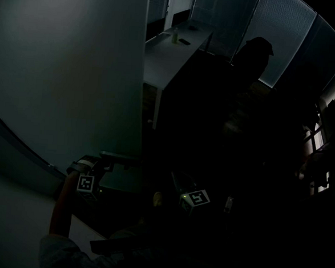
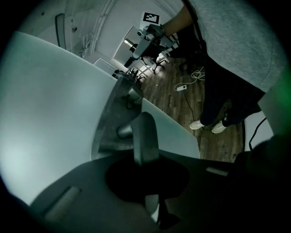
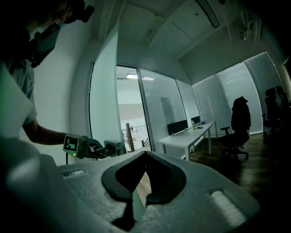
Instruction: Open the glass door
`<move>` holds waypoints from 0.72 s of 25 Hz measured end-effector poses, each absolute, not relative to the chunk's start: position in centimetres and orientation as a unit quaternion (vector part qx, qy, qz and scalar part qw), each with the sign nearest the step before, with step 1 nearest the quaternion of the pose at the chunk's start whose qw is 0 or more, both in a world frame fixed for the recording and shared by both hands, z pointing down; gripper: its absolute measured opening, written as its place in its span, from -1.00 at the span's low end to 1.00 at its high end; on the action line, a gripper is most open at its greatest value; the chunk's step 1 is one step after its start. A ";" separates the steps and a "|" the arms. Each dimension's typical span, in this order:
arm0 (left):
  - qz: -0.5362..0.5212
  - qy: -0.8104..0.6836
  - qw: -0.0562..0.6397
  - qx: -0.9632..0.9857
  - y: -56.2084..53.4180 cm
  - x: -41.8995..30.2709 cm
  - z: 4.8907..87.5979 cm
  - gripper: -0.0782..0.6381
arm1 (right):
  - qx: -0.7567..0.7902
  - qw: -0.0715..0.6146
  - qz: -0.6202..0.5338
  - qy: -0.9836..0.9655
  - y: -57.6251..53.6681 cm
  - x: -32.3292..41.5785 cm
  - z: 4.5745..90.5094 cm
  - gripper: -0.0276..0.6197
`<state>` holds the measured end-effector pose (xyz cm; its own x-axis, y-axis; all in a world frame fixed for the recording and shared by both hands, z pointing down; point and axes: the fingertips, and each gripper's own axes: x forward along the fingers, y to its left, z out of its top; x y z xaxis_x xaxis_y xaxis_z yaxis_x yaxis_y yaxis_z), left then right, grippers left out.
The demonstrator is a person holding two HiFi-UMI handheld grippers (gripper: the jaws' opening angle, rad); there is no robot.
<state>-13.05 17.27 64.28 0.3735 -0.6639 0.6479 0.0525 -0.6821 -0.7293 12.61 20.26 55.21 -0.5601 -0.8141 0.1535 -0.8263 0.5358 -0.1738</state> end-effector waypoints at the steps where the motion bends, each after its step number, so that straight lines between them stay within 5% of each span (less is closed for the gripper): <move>1: -0.523 0.200 0.343 -0.755 17.7 -13.0 64.1 -0.77 | 0.468 0.028 0.114 -0.876 20.4 12.7 55.0 -0.92; 18: -0.528 0.170 0.346 -0.757 22.3 -13.8 64.9 -0.76 | 0.463 0.031 0.103 -0.880 21.1 11.8 55.0 -0.92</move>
